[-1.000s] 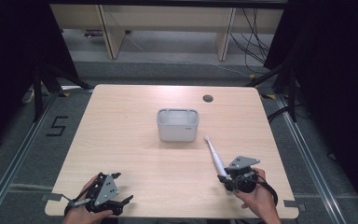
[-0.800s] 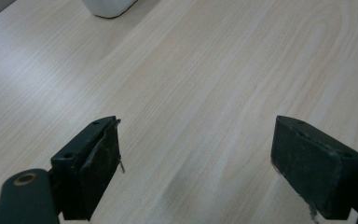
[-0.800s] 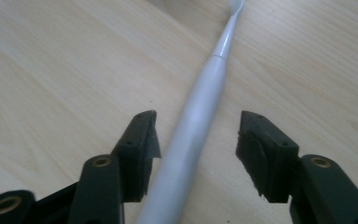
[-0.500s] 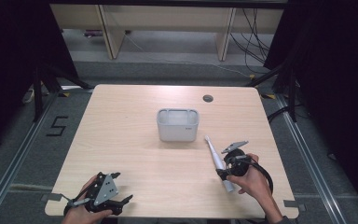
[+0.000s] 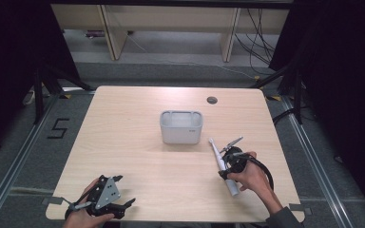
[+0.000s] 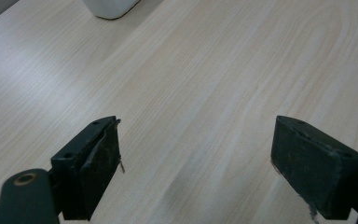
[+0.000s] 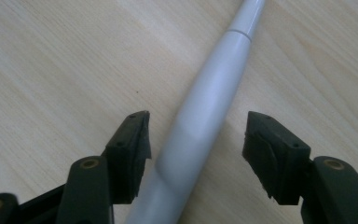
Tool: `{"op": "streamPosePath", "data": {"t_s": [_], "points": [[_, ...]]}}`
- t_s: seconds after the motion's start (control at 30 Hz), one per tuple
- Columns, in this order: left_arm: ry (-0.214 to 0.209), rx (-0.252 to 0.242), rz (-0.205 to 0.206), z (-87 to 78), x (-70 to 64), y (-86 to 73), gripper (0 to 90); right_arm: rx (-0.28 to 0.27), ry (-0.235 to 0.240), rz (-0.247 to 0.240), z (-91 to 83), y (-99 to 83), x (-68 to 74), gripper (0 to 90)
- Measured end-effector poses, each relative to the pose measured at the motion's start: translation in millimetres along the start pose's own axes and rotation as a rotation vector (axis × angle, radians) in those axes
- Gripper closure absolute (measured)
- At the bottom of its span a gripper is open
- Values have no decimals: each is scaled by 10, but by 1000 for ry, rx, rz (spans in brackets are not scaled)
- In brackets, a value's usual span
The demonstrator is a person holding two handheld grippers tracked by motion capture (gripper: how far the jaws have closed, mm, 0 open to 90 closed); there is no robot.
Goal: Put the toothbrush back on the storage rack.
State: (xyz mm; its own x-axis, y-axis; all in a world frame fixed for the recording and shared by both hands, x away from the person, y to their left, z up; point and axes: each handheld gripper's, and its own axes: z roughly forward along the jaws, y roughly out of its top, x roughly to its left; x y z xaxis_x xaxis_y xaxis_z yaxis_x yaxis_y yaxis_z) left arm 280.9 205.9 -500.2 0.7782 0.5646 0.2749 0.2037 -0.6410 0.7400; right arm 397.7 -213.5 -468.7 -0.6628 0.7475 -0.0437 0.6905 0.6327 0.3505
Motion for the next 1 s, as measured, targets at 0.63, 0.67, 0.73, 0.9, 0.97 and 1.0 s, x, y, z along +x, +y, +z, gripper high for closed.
{"op": "streamPosePath", "data": {"t_s": [0.63, 0.67, 0.73, 0.9, 0.97, 1.0], "points": [[4, -17, -5, 2, -11, 2, 150, 125, 53, -61, 97, 135, -57, 648], [-3, -15, -18, 8, -19, -1, 150, 138, 55, -61, 98, 143, -56, 649], [1, -12, -1, 1, -13, 5, 150, 162, 65, -78, 99, 170, -60, 653], [-2, -15, -21, 9, -20, -2, 150, 224, 58, -94, 119, 237, -50, 659], [-4, -16, -26, 9, -23, -3, 151, 246, 49, -135, 129, 252, -75, 660], [3, -16, -4, 1, -11, 3, 150, 248, 49, -150, 144, 258, -84, 660]]}}
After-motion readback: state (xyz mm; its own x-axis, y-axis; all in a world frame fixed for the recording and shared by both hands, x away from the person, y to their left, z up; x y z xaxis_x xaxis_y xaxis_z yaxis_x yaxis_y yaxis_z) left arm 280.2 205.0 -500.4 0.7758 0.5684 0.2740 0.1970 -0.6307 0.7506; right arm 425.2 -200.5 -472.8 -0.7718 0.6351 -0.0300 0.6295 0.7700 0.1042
